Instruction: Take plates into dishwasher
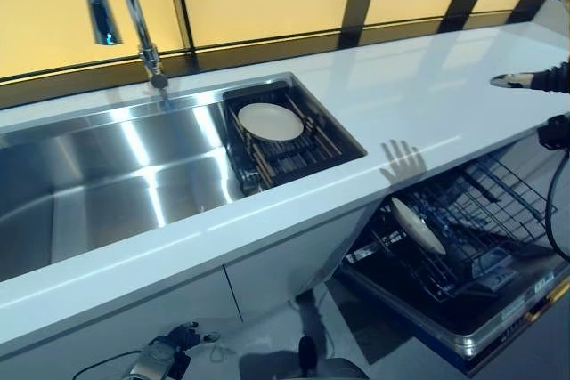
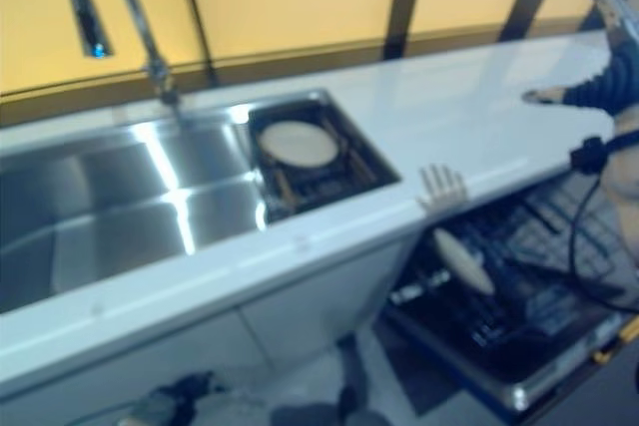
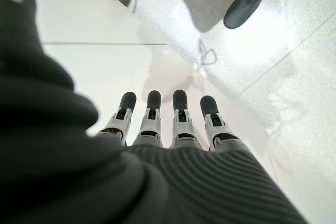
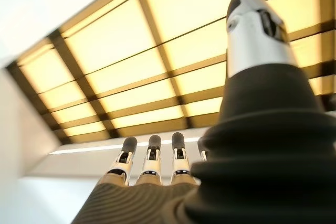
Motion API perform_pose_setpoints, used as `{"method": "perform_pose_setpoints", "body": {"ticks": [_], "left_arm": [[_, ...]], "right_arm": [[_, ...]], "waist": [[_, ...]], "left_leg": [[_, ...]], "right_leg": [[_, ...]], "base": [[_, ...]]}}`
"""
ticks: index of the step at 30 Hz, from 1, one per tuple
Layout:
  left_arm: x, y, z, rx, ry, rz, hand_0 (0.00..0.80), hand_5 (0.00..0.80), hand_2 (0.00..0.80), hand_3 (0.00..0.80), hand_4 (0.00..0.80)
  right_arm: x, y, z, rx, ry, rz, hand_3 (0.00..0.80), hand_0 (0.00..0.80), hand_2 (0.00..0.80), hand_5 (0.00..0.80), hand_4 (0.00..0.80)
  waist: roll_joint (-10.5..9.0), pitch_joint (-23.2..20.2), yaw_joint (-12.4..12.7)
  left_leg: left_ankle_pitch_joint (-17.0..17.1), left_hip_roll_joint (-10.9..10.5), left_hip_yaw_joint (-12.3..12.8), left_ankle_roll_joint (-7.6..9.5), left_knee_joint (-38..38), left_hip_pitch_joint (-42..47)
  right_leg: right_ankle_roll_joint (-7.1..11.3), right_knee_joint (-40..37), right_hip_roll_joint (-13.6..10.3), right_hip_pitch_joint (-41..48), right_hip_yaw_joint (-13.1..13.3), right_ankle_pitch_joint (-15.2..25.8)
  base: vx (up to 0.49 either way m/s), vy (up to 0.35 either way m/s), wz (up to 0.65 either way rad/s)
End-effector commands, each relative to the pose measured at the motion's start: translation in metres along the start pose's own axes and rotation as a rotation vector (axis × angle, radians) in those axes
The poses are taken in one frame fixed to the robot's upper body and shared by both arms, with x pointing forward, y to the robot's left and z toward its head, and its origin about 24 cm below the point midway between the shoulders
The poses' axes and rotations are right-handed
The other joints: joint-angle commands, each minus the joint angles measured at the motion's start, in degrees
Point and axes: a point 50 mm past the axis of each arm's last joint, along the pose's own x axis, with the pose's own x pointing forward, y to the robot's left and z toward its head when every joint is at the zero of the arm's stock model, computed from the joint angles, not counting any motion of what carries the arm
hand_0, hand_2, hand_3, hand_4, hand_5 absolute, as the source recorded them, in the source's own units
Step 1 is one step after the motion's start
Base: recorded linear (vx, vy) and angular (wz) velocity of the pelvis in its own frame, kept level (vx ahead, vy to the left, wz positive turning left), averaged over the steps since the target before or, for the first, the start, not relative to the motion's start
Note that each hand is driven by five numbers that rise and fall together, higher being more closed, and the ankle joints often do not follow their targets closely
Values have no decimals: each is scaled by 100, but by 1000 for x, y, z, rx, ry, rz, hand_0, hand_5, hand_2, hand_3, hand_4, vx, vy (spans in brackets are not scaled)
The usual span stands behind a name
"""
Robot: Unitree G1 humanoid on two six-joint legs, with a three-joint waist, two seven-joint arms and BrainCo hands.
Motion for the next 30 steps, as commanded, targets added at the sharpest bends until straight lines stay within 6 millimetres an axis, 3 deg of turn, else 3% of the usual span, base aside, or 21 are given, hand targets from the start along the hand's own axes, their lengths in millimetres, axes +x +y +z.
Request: {"method": "perform_pose_setpoints", "body": {"ticks": [1, 8, 13, 25, 30], "left_arm": [[2, 8, 12, 117, -16, 2, 0, 0, 0, 0, 0], [2, 5, 9, 132, 2, -10, 0, 0, 0, 0, 0], [2, 6, 12, 128, 4, -6, 0, 0, 0, 0, 0], [2, 8, 17, 101, -8, 3, 0, 0, 0, 0, 0], [2, 12, 23, 100, -26, 18, 0, 0, 0, 0, 0]], "right_arm": [[27, -50, 32, -76, -76, -173, 0, 0, 0, 0, 0], [46, -43, 57, -152, -133, -115, 0, 0, 0, 0, 0], [53, -28, 62, -158, -121, -33, 0, 0, 0, 0, 0], [58, 51, 30, -232, 48, 235, 0, 0, 0, 0, 0], [54, 69, 16, -228, 112, 296, 0, 0, 0, 0, 0]], "waist": [[120, 46, 448], [89, -47, 668], [51, -68, 822], [141, 72, 1369], [195, 162, 1485]], "left_leg": [[-375, -200, -293, 246, 128, -95], [-335, -195, -482, 217, 101, -93], [-312, -166, -631, 173, 126, -101], [-120, -131, -1124, 4, 58, -211], [-34, -117, -1227, -42, 51, -357]], "right_leg": [[380, 253, 167, -4, -197, -551], [285, 249, 179, 240, -292, -752], [227, 283, 165, 373, -421, -866], [123, 63, 141, 699, -962, -924], [115, 58, 133, 649, -1100, -929]], "base": [[31, -21, 7], [31, -30, 17], [33, -55, 27], [19, -46, 35], [-28, -44, 28]]}}
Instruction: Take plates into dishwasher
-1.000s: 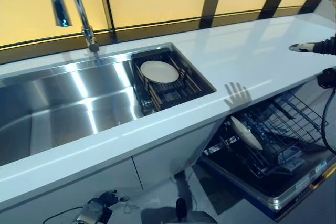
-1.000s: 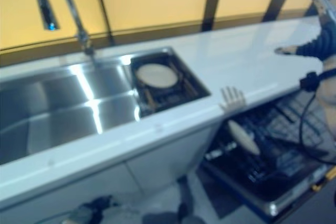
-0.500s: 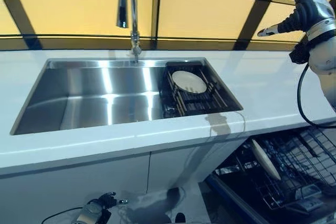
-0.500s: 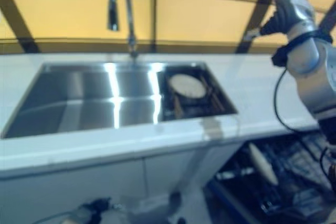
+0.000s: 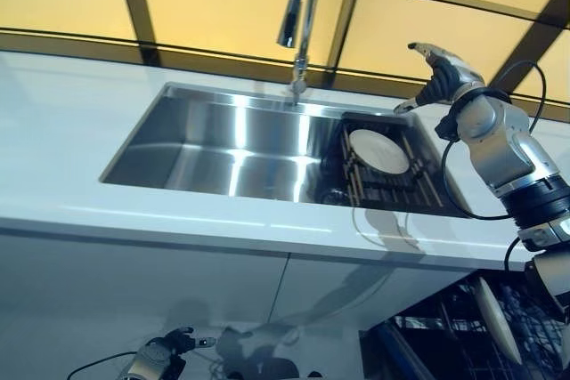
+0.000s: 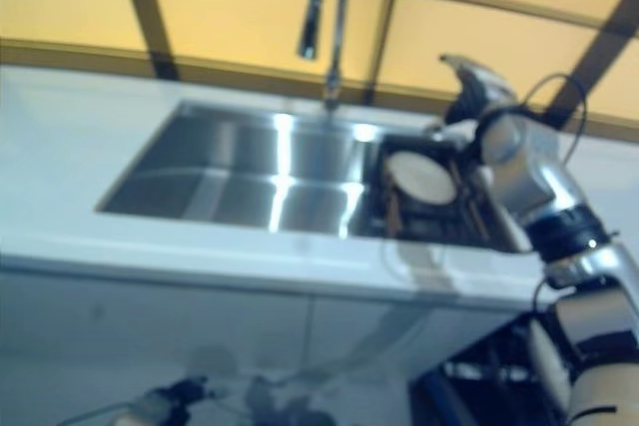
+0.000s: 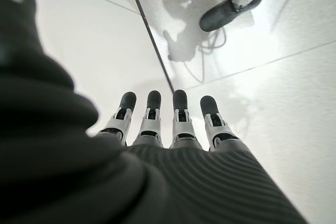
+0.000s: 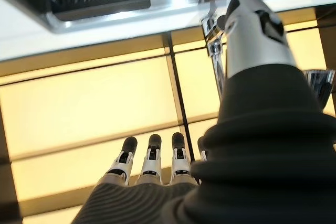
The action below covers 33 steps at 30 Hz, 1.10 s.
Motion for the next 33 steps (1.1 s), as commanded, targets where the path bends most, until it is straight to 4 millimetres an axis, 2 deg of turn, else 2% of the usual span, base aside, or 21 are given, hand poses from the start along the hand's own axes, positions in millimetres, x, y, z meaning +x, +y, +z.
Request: {"method": "perform_pose_setpoints", "body": {"ticks": [1, 6, 18, 26, 33], "left_arm": [[2, 7, 32, 68, -84, 21, 0, 0, 0, 0, 0], [2, 13, 44, 47, -120, 37, 0, 0, 0, 0, 0], [1, 21, 51, -16, -136, 60, 0, 0, 0, 0, 0], [0, 27, 53, -30, -125, 76, 0, 0, 0, 0, 0], [-1, 33, 64, -39, -141, 89, 0, 0, 0, 0, 0]], "right_arm": [[3, -36, -1, -110, 27, -106, 0, 0, 0, 0, 0], [7, -22, -14, -129, 95, -73, 0, 0, 0, 0, 0], [-3, -12, -50, -169, 217, 22, 0, 0, 0, 0, 0], [-8, 11, -61, -209, 260, 140, 0, 0, 0, 0, 0], [-7, 18, -65, -241, 287, 152, 0, 0, 0, 0, 0]], "waist": [[244, 228, 287], [337, 390, 313], [372, 566, 177], [373, 612, 124], [383, 680, 88]], "left_leg": [[-316, -12, 272, -81, 46, -58], [-243, 12, 208, -111, 48, -182], [-159, 83, 236, -177, 44, -301], [-163, 108, 277, -178, 55, -259], [-162, 126, 318, -180, 70, -292]], "right_leg": [[40, 90, 370, 179, -107, -603], [17, 89, 367, 112, -141, -592], [11, 141, 379, 10, -141, -602], [22, 166, 378, 10, -92, -588], [24, 197, 379, -48, -57, -585]], "base": [[-68, -47, 16], [-50, -45, 14], [-9, -32, 9], [24, -33, 3], [0, 0, 0]]}}
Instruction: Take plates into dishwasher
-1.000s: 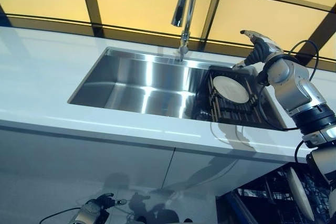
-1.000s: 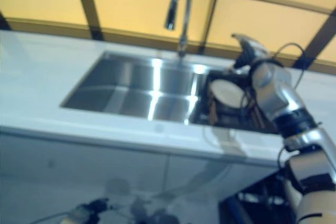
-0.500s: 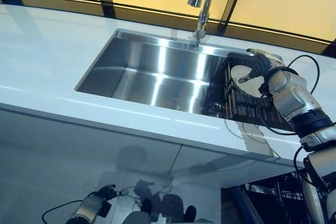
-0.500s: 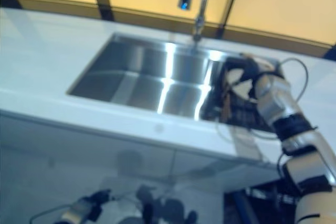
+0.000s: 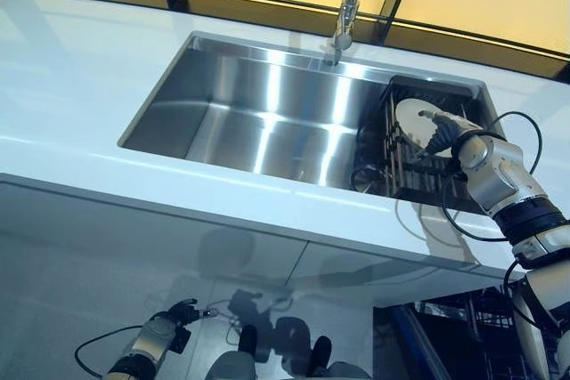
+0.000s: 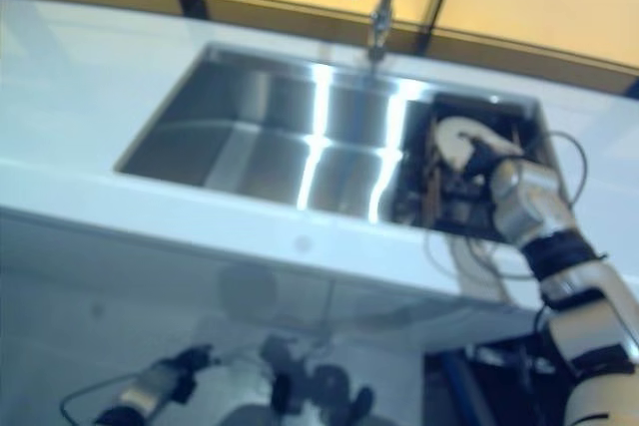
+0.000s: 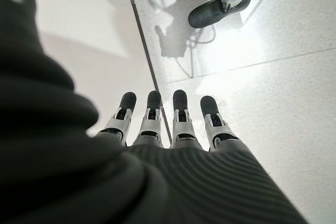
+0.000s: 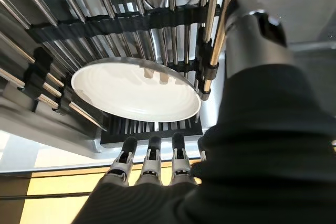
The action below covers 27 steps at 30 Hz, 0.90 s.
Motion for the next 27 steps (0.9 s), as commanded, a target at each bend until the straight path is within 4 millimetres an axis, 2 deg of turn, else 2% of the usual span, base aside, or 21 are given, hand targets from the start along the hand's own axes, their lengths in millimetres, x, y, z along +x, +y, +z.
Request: {"method": "perform_pose_setpoints", "body": {"ticks": [1, 18, 27], "left_arm": [[2, 12, 16, 16, -20, 28, 0, 0, 0, 0, 0], [4, 18, 42, 28, -66, 35, 0, 0, 0, 0, 0], [5, 15, 53, 35, -83, 30, 0, 0, 0, 0, 0]], "right_arm": [[-2, -28, -9, -101, 59, -110, 0, 0, 0, 0, 0], [5, -38, -4, -114, 119, -265, 0, 0, 0, 0, 0], [9, -34, 6, -88, 148, -303, 0, 0, 0, 0, 0]], "waist": [[232, -22, 18], [251, 259, 55], [287, 334, 83]], "left_leg": [[-292, 118, 610, -152, 49, 27], [-306, 158, 631, -126, 210, -224], [-311, 164, 598, -124, 280, -319]], "right_leg": [[27, 184, 370, 47, 184, -528], [-6, 381, 353, -224, 197, -559], [-36, 495, 327, -318, 159, -606]], "base": [[0, 0, 0], [-2, -18, 2], [7, -4, 3]]}}
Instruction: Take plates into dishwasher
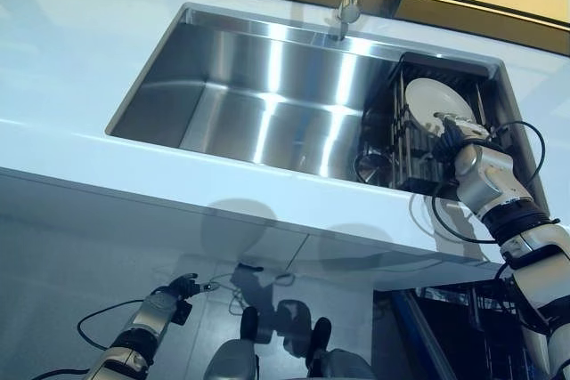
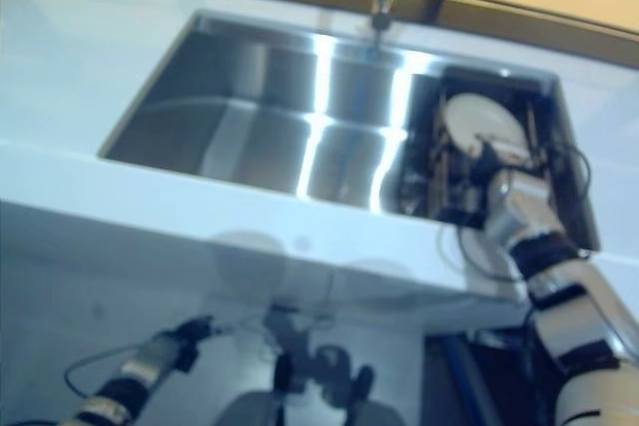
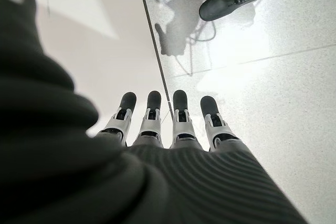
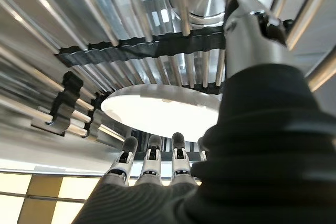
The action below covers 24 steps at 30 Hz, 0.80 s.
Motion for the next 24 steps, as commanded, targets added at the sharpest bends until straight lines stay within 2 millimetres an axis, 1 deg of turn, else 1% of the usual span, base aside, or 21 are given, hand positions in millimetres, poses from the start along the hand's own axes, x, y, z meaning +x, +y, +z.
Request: {"method": "perform_pose_setpoints", "body": {"ticks": [1, 11, 17, 24], "left_arm": [[5, -5, 20, 55, -19, -14, 0, 0, 0, 0, 0], [7, -7, 36, 52, -33, -21, 0, 0, 0, 0, 0], [7, -5, 45, 48, -46, -16, 0, 0, 0, 0, 0], [7, -1, 50, 44, -51, -9, 0, 0, 0, 0, 0]], "right_arm": [[4, -49, 12, -80, 25, -196, 0, 0, 0, 0, 0], [6, -51, 20, -62, 61, -241, 0, 0, 0, 0, 0], [7, -61, 23, -62, 64, -275, 0, 0, 0, 0, 0], [6, -74, 23, -72, 64, -310, 0, 0, 0, 0, 0]], "waist": [[243, 12, 186], [268, 124, 189], [263, 212, 195], [234, 253, 189]], "left_leg": [[-336, 144, 510, -115, 137, -62], [-328, 156, 506, -111, 186, -161], [-310, 166, 512, -109, 195, -260], [-304, 169, 523, -111, 176, -287]], "right_leg": [[-42, 492, 323, -164, 151, -609], [-72, 570, 321, -284, 156, -614], [-82, 609, 325, -400, 148, -610], [-83, 647, 334, -461, 141, -614]], "base": [[0, 0, 0], [10, 1, 3], [0, -2, 1], [-3, -1, 2]]}}
